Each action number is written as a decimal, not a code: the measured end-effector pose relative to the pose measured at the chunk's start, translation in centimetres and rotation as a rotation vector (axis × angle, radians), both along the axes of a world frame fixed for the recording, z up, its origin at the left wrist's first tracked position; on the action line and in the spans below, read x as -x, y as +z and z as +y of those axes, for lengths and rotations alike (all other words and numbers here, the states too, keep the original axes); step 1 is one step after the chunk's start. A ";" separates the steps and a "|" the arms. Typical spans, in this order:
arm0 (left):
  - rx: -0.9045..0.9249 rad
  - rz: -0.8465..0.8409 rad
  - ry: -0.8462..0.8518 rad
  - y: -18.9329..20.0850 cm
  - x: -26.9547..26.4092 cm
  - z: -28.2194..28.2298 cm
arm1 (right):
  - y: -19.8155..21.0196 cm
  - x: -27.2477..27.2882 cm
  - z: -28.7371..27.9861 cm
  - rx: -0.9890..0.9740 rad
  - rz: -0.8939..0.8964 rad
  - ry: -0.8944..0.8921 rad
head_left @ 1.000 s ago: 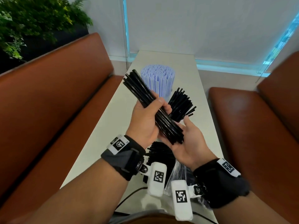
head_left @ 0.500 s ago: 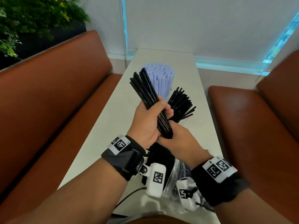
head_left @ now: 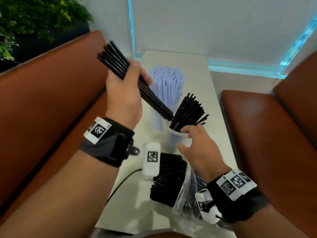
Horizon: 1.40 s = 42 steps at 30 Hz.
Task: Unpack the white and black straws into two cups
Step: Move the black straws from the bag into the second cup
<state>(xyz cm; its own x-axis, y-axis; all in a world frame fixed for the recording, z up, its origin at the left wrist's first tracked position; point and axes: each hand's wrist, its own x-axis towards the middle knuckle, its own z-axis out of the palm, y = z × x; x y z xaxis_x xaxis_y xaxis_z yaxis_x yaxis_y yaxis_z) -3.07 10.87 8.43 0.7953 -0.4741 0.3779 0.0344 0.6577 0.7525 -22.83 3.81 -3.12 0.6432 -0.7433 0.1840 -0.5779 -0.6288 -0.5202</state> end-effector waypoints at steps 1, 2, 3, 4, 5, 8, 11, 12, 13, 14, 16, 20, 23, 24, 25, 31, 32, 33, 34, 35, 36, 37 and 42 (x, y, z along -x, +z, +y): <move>0.032 -0.032 0.058 0.4 -0.5 -0.4 | -0.2 0.0 -0.4 0.026 -0.010 -0.023; 0.035 -0.078 0.107 0.4 -0.5 -0.9 | -0.5 -0.1 -0.8 0.040 -0.010 -0.032; -0.005 -0.134 0.147 0.1 -0.2 -1.6 | -0.8 -0.3 -1.1 0.040 0.005 -0.024; -0.080 -0.191 0.171 -0.6 0.4 -2.4 | -1.1 -0.5 -1.4 0.027 0.038 -0.006; -0.172 -0.240 0.167 -1.6 1.0 -3.3 | -1.4 -0.8 -1.8 0.012 0.079 0.015; -0.477 -0.400 0.099 -5.3 2.1 -5.7 | -2.0 -1.6 -2.7 0.026 0.121 0.071; -0.693 -0.552 0.074 -8.0 1.8 -7.6 | -2.3 -1.7 -3.3 0.051 0.073 0.103; -0.756 -0.587 0.058 -8.5 1.7 -8.0 | -2.3 -1.8 -3.4 0.058 0.077 0.108; -0.822 -0.621 0.035 -8.9 1.5 -8.5 | -2.4 -1.8 -3.4 0.064 0.085 0.111; -0.891 -0.664 0.006 -9.1 1.5 -8.8 | -2.4 -1.8 -3.4 0.065 0.092 0.111; -1.002 -0.762 -0.060 -9.1 1.5 -9.4 | -2.3 -1.9 -3.4 0.067 0.097 0.112; -1.107 -0.884 -0.162 -8.1 1.8 -9.5 | -2.3 -2.1 -3.4 0.069 0.107 0.121; -1.121 -0.907 -0.197 -7.1 1.5 -8.9 | -2.4 -2.1 -3.6 0.068 0.099 0.128; -1.121 -0.923 -0.199 -6.7 1.4 -8.7 | -2.5 -2.1 -3.6 0.071 0.091 0.131; -1.124 -0.935 -0.202 -6.4 1.2 -8.3 | -2.7 -2.1 -3.6 0.074 0.082 0.138; -0.923 -0.744 -0.025 -5.0 0.9 -4.4 | -2.3 -1.3 -3.7 0.086 0.096 0.152; -0.827 -0.698 0.061 -5.1 0.8 -3.3 | -2.1 -0.8 -3.4 0.102 0.049 0.141; -0.741 -0.658 0.133 -5.4 0.5 -2.0 | -1.8 -0.2 -2.9 0.134 -0.037 0.119; -0.692 -0.630 0.188 -5.7 0.3 -0.6 | -1.6 0.3 -2.3 0.182 -0.128 0.075; -0.698 -0.622 0.225 -6.3 0.0 0.6 | -1.3 0.8 -1.9 0.227 -0.186 0.026; -0.759 -0.641 0.237 -7.0 -0.2 1.7 | -1.3 1.2 -1.5 0.241 -0.178 -0.025; -0.869 -0.691 0.203 -8.0 -0.2 2.5 | -1.4 1.6 -1.2 0.192 -0.092 -0.069; -1.261 -1.225 -0.306 -13.2 3.2 4.0 | -3.1 1.8 -0.3 -0.091 0.605 -0.103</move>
<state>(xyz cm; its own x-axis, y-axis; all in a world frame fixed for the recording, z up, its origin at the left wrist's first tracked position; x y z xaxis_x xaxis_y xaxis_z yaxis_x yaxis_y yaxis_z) -6.29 14.88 -4.79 0.2027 -0.9782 -0.0448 -0.8783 -0.2019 0.4335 -24.63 3.52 -6.20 0.5379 -0.8024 -0.2585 -0.8425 -0.5227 -0.1304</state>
